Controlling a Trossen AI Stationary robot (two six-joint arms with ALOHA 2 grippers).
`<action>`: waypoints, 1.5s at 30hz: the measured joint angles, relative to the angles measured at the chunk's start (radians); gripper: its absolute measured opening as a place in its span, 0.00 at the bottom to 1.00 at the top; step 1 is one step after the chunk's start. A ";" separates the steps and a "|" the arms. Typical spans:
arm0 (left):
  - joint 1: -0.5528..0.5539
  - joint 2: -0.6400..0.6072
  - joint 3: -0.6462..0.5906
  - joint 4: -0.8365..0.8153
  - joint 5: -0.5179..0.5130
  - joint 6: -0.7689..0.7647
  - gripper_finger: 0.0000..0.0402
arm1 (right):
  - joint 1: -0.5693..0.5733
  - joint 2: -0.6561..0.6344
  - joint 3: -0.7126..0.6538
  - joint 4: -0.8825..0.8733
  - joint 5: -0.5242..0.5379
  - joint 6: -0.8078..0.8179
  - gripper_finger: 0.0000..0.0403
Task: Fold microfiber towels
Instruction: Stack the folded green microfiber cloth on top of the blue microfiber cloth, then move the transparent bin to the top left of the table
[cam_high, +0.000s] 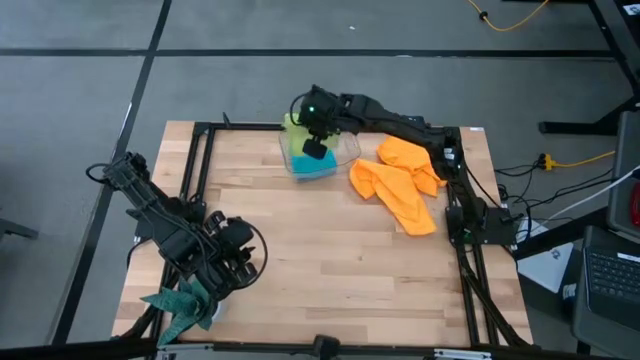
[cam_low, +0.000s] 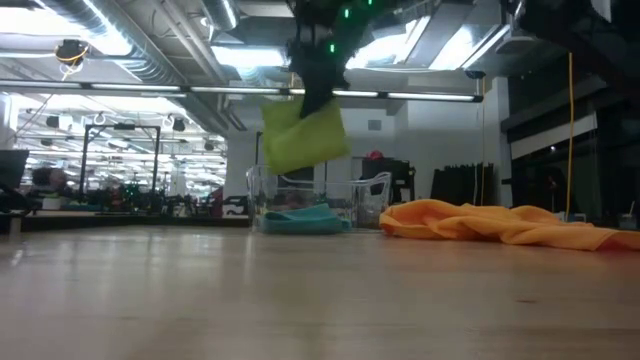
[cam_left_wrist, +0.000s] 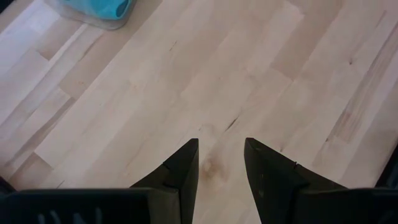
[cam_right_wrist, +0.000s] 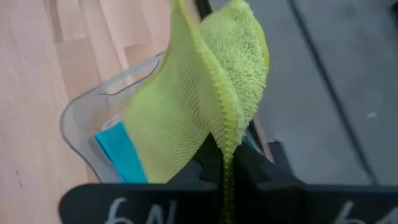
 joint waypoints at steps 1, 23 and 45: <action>0.002 0.000 0.000 0.000 0.000 0.000 0.30 | -0.012 0.003 -0.024 0.017 -0.029 0.001 0.03; 0.075 0.000 0.000 0.003 0.000 0.000 0.30 | -0.038 0.007 -0.438 0.352 -0.149 0.000 0.13; 0.074 0.000 0.000 0.015 0.000 0.000 0.30 | -0.039 0.005 -0.069 -0.062 0.156 0.111 0.56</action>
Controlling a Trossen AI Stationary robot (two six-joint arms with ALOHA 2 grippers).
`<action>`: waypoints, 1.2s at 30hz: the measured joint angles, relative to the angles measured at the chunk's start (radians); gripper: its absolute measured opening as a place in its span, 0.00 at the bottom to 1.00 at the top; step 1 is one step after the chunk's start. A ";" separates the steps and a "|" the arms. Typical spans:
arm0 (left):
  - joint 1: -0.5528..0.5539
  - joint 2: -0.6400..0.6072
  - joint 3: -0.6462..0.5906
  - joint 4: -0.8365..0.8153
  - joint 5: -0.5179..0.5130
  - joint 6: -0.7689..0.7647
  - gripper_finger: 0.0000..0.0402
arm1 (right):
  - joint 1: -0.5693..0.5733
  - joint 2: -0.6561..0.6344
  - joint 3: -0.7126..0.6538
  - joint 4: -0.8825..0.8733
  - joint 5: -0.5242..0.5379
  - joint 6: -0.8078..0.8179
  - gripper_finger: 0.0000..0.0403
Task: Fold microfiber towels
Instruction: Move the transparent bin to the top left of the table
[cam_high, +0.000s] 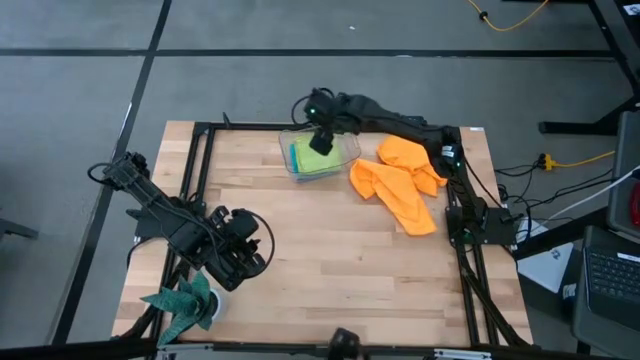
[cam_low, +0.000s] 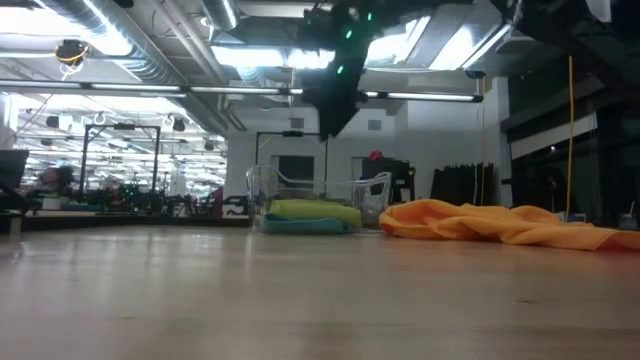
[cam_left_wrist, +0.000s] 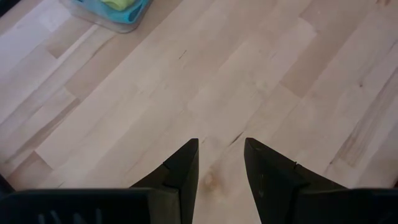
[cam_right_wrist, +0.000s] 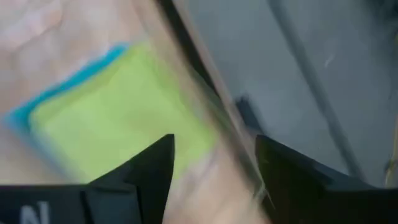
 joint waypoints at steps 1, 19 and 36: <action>0.000 0.000 0.000 0.001 0.000 0.000 0.30 | 0.000 0.000 0.037 -0.085 -0.036 0.028 0.56; -0.001 0.000 0.000 0.006 0.000 0.001 0.30 | 0.024 -0.232 -0.371 -0.479 -0.408 0.085 0.55; 0.015 0.000 0.000 0.012 -0.053 0.008 0.30 | 0.114 -0.418 -1.058 0.642 -0.554 0.604 0.55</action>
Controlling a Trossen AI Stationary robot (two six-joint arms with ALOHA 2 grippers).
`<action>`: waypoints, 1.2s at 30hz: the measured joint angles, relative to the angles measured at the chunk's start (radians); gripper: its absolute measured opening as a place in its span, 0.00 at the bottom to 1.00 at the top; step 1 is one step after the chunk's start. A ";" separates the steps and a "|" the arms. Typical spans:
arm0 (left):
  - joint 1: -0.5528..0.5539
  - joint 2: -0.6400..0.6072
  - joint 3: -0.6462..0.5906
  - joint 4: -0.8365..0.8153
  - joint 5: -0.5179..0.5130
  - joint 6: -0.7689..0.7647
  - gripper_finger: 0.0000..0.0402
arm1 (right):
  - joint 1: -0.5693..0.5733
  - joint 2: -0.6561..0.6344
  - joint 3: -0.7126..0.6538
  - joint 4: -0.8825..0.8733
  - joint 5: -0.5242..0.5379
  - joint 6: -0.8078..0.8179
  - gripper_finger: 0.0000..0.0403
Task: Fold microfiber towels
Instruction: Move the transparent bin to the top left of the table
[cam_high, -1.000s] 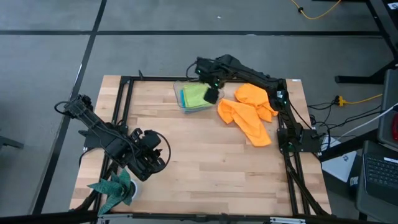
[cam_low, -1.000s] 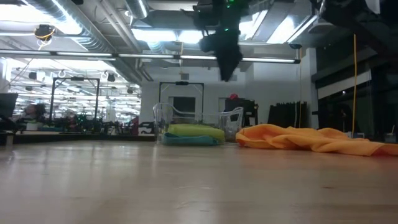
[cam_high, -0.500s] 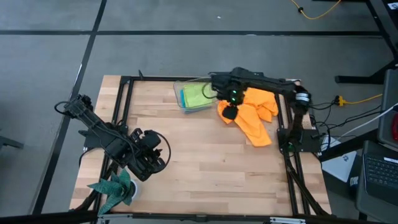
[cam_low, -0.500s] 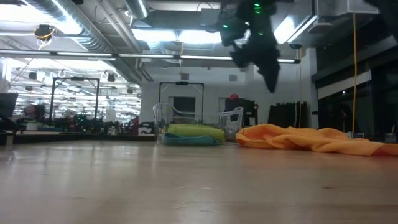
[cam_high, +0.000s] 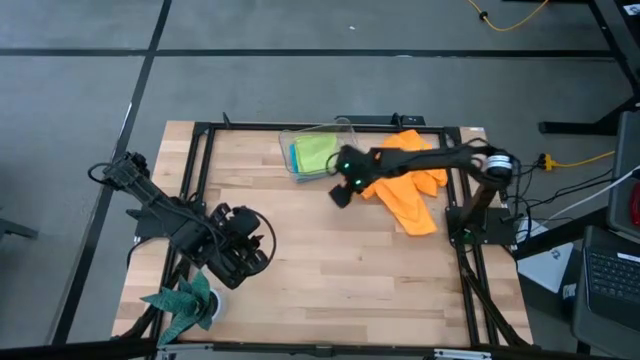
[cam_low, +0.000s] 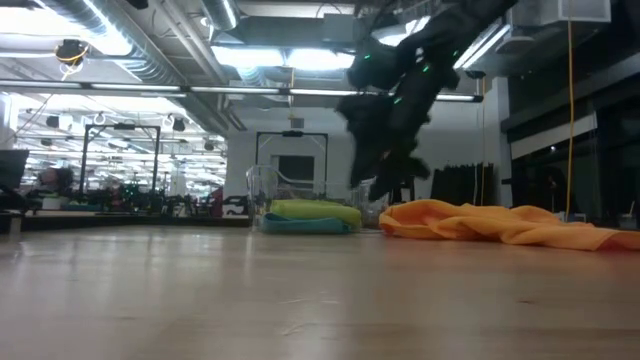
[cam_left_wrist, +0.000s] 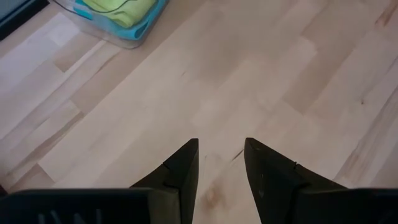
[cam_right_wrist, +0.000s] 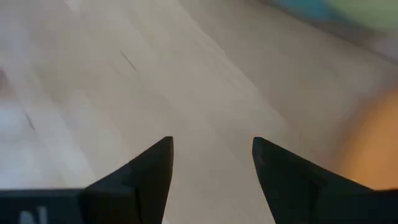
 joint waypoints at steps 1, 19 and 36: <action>0.005 0.000 0.000 0.001 0.000 0.000 0.30 | 0.008 0.027 0.006 0.048 0.006 0.028 0.55; 0.039 0.000 0.000 0.002 0.002 -0.001 0.30 | -0.024 0.381 0.355 0.269 0.280 0.421 0.55; 0.037 0.000 0.000 0.010 0.005 -0.002 0.30 | -0.019 0.405 0.394 0.203 0.125 0.414 0.55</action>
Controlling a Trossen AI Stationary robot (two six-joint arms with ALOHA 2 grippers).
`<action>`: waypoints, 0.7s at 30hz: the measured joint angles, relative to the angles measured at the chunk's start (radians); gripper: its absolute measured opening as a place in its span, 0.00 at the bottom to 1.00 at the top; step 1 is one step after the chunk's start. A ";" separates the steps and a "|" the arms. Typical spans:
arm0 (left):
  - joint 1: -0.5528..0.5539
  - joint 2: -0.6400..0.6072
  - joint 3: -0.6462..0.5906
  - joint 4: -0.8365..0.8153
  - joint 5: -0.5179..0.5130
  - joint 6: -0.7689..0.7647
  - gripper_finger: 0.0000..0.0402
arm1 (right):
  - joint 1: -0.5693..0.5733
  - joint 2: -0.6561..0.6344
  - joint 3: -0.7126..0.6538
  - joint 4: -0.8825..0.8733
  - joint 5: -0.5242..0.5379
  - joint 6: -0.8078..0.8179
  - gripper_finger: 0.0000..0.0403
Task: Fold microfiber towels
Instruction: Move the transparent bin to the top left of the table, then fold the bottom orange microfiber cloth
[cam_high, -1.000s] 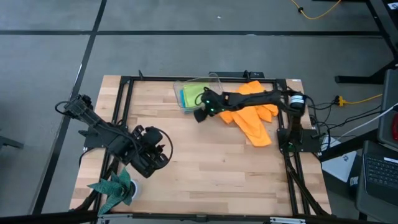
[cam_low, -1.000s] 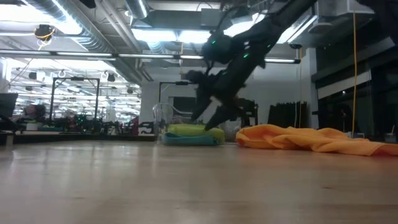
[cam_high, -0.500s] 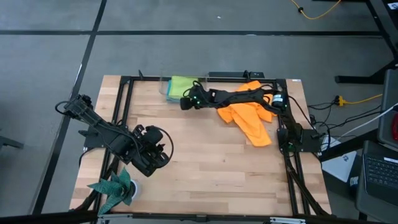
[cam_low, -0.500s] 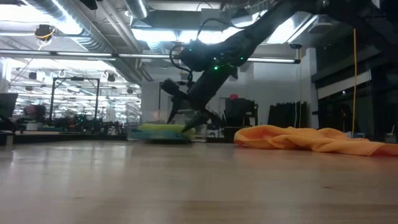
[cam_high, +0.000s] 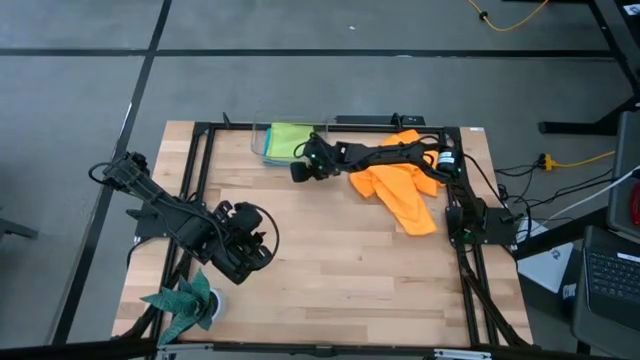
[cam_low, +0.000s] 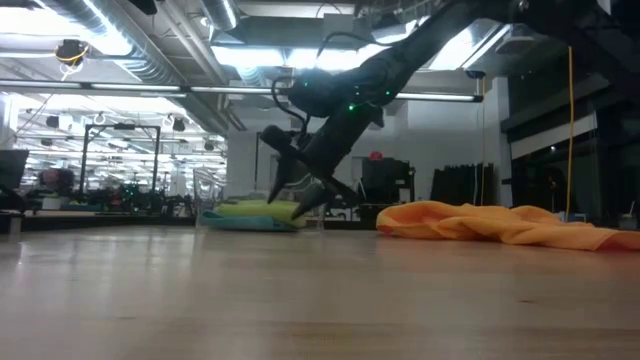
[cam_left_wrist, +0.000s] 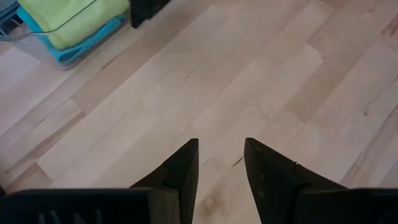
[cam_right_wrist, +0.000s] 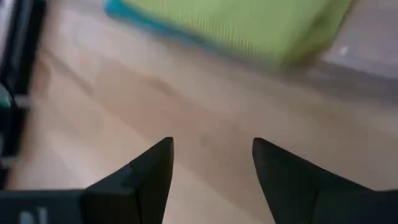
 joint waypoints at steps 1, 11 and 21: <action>0.000 0.000 0.000 0.000 0.000 0.000 0.30 | 0.003 0.000 0.000 -0.018 -0.022 -0.007 0.55; 0.000 0.000 0.000 -0.001 0.000 -0.003 0.30 | 0.012 -0.203 0.000 -0.277 -0.097 -0.258 0.55; 0.000 0.000 0.000 -0.001 0.002 -0.005 0.30 | 0.047 -0.462 -0.035 -0.874 0.275 -0.416 0.55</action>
